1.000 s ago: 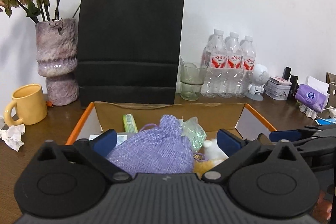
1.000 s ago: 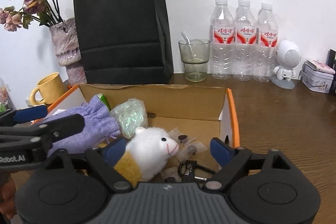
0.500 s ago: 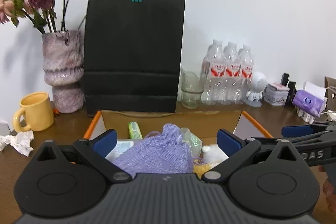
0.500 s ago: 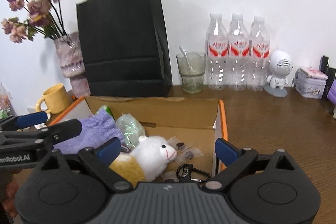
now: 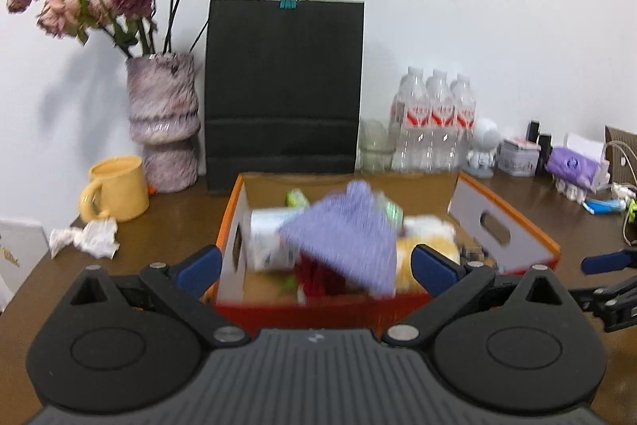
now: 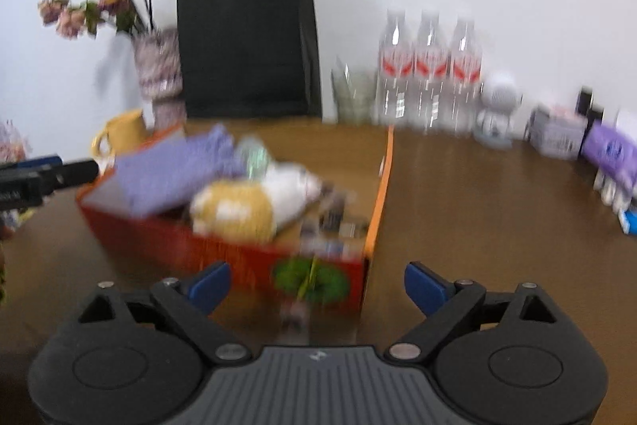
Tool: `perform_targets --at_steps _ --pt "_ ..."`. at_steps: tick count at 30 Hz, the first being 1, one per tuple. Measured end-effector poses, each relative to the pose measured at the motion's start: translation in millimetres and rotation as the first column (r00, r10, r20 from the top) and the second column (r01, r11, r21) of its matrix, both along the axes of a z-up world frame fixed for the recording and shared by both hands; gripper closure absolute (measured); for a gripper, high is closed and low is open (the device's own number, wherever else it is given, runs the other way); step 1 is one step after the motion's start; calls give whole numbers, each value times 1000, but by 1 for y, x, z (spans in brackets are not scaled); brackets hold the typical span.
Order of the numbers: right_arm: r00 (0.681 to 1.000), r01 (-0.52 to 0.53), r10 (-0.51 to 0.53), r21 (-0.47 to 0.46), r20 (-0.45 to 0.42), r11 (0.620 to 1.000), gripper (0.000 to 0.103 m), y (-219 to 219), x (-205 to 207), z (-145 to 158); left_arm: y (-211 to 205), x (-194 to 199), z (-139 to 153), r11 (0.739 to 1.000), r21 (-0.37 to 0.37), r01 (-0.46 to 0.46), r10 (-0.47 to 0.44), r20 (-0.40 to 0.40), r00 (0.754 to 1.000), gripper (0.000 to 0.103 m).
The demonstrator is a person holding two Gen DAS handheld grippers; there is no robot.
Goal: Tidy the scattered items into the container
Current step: 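Grasp the last candy packet with the right tool and drop it into the box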
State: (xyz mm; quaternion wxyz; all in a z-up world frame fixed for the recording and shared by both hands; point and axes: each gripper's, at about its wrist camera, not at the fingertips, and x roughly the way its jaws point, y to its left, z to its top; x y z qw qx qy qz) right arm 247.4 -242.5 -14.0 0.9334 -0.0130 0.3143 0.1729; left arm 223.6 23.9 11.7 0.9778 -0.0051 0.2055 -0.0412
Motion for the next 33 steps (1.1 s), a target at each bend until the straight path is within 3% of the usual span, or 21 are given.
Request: perform_targets --at_steps 7,9,13,14,15,24,33 --pt "996 -17 16 -5 -88 1000 33 15 5 -29 6 -16 -19 1000 -28 0 -2 -62 998 0" --pt "995 -17 15 -24 -99 1000 47 23 10 -34 9 -17 -25 999 -38 -7 3 -80 997 0" --pt "994 -20 11 -82 -106 996 65 33 12 -44 16 -17 -31 998 -68 -11 3 -103 995 0" --pt "995 -18 9 -98 -97 995 77 35 11 -44 18 -17 -33 997 -75 -11 2 -110 994 0" --pt "995 -19 11 -87 -97 996 82 35 8 -43 20 -16 -35 996 -84 -13 3 -119 993 0" --pt "996 -18 13 -54 -86 998 82 30 -20 -32 18 -26 -34 994 -107 12 -25 -123 992 0" --pt "996 -51 50 10 78 999 82 25 -30 33 2 -28 -2 996 -79 36 -41 -63 997 0"
